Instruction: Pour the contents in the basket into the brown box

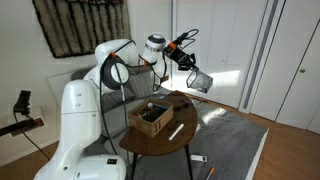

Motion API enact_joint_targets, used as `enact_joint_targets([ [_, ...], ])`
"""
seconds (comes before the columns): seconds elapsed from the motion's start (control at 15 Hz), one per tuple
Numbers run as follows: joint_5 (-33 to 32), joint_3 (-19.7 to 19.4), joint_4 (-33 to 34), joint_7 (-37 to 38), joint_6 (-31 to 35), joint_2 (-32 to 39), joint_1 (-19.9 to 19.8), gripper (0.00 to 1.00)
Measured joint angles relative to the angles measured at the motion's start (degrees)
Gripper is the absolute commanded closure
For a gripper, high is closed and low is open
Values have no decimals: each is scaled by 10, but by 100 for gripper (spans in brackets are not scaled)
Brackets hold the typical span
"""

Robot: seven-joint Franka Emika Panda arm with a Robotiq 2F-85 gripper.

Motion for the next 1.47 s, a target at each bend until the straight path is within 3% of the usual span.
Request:
enact_joint_targets([
  [0.13,0,2,0,0,0,-2,-2,98],
  [0.27,-16,39,1,38,14,-11,-23,98],
  [0.33,-21,62,2,66,28,-16,-35,98],
  [0.47,-24,145,7,128,31,-30,-82,98],
  [0.53,-8,164,8,156,41,-31,-94,98],
  [1.47,177,186,0,393,315,-28,-124,98],
])
